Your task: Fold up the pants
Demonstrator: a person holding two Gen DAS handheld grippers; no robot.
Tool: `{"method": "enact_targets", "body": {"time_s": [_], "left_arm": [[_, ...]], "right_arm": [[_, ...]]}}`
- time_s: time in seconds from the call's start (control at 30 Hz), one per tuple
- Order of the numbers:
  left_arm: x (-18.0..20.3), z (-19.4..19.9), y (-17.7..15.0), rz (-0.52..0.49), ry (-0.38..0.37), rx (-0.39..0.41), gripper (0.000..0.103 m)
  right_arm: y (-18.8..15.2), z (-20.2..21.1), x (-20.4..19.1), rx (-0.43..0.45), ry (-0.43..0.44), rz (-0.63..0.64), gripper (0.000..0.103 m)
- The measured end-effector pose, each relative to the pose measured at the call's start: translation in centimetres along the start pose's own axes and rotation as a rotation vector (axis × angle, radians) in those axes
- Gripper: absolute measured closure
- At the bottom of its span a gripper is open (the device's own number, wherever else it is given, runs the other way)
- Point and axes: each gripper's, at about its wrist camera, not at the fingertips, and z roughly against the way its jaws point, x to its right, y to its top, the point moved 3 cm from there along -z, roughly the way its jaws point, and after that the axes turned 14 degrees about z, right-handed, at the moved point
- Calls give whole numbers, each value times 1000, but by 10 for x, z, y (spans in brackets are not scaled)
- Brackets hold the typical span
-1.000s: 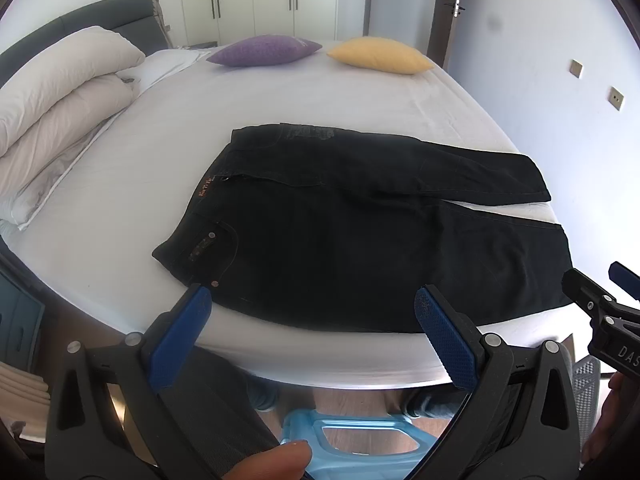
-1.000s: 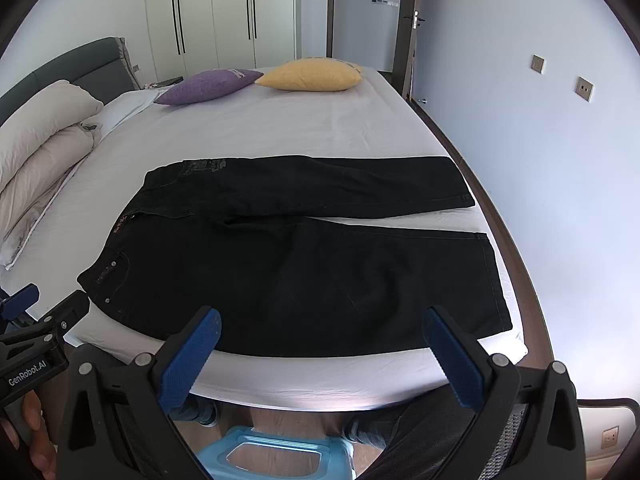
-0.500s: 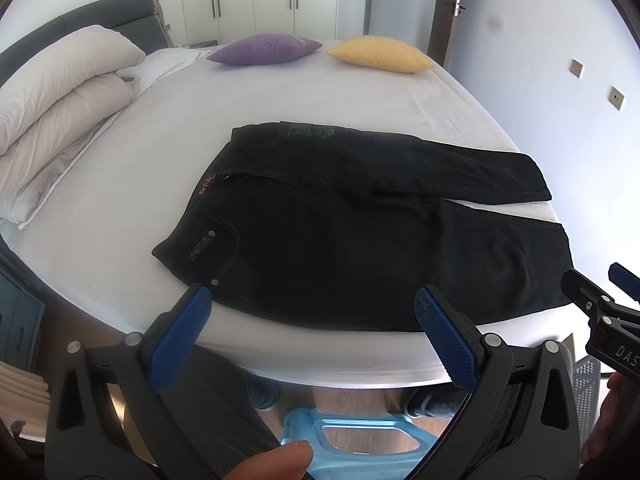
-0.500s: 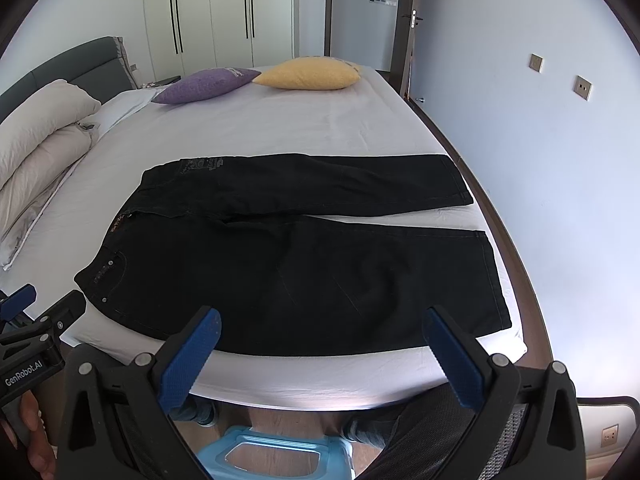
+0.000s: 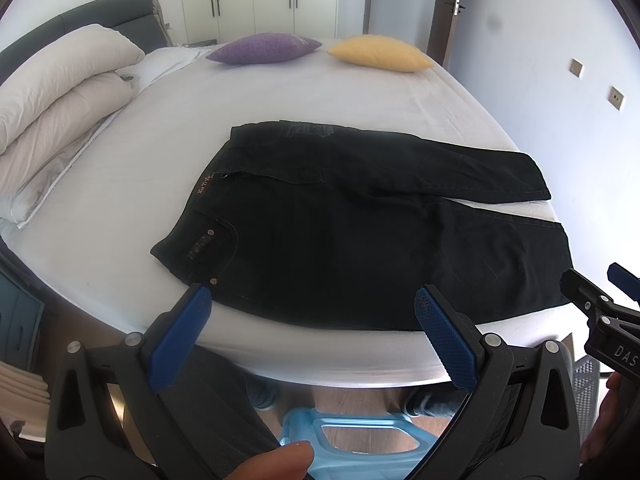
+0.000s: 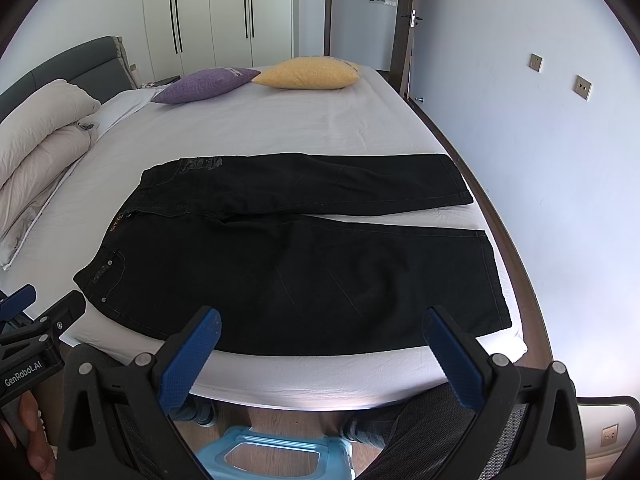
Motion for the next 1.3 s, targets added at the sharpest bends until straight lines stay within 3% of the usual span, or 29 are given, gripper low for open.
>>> {"method": "enact_targets", "body": {"time_s": [1.3], "left_arm": [[-5,-1,-2,-3,7,-4,0]], "right_arm": [[-4,-7,-6,-16,11,3,0]]}}
